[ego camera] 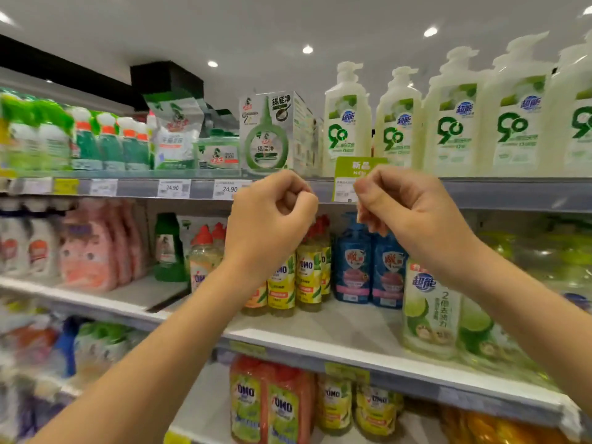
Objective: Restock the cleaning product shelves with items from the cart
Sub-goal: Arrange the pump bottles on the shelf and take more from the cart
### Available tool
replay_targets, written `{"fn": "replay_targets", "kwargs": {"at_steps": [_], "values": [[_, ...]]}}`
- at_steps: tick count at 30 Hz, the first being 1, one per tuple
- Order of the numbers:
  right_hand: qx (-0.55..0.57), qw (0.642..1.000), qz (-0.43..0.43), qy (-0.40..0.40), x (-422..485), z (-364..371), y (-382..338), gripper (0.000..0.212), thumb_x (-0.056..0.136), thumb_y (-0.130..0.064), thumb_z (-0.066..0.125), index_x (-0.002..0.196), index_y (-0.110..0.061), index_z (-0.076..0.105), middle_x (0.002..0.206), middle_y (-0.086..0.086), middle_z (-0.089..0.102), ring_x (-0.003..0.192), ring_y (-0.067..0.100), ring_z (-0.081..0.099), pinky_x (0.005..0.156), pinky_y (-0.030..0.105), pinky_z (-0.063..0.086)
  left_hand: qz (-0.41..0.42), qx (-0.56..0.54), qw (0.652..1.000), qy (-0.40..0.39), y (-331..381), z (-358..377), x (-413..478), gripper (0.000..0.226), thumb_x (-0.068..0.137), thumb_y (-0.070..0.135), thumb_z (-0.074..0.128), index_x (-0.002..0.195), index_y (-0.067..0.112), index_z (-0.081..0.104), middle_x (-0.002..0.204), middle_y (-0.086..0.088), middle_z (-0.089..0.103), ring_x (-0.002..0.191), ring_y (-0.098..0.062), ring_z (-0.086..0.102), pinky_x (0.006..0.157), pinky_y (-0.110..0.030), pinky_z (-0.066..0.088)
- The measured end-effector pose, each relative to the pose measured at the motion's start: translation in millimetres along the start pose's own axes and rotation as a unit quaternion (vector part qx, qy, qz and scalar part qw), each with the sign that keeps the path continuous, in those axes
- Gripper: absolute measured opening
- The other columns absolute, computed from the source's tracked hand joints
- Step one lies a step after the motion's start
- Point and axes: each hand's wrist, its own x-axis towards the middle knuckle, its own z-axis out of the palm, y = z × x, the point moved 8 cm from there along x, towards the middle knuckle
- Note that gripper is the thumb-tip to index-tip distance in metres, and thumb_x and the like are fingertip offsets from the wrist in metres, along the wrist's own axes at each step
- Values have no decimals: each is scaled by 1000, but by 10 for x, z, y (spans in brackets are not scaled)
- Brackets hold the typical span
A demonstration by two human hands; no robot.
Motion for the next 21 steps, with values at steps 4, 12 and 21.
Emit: {"fn": "replay_targets", "kwargs": {"at_steps": [4, 12, 21], "values": [[102, 994, 34, -16, -312, 530, -196, 38, 93, -30, 50, 69, -1, 55, 62, 6, 54, 56, 8, 47, 57, 16, 39, -74, 0, 997, 3, -31, -551, -555, 16, 77, 17, 52, 66, 14, 63, 55, -5, 62, 50, -22, 59, 48, -31, 47], [285, 950, 47, -118, -614, 2171, -870, 37, 91, -33, 50, 66, -6, 55, 58, 10, 51, 55, 13, 46, 51, 23, 39, -232, 78, 968, 52, -494, -2049, -1920, 17, 78, 19, 52, 69, 8, 62, 51, 6, 56, 50, -11, 52, 51, -24, 41], [375, 843, 94, -373, -1207, 5415, -1731, 31, 86, -30, 51, 66, -7, 52, 48, -9, 52, 43, 0, 45, 43, 12, 37, -446, 232, 853, 136, -1415, -4671, -3457, 11, 75, 30, 51, 76, 26, 61, 66, -2, 69, 67, -26, 67, 68, -40, 56]]}}
